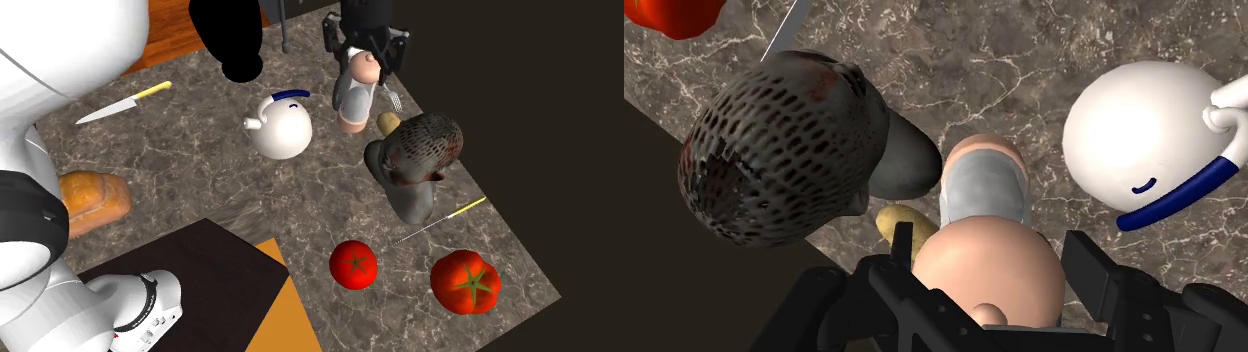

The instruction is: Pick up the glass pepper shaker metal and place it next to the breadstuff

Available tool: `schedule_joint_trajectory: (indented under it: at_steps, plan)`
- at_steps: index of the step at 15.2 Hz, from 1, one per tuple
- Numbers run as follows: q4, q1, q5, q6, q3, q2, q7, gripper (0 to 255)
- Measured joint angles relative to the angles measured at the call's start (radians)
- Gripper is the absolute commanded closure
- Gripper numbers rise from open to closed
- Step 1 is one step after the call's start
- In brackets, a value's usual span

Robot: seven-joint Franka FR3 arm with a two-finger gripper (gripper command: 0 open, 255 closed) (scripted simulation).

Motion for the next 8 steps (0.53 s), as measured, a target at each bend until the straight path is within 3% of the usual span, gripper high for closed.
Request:
schedule_joint_trajectory:
  at_steps: [8]
  plan:
    - [0.217, -0.018, 0.016, -0.148, -0.001, 0.069, -0.018, 255]
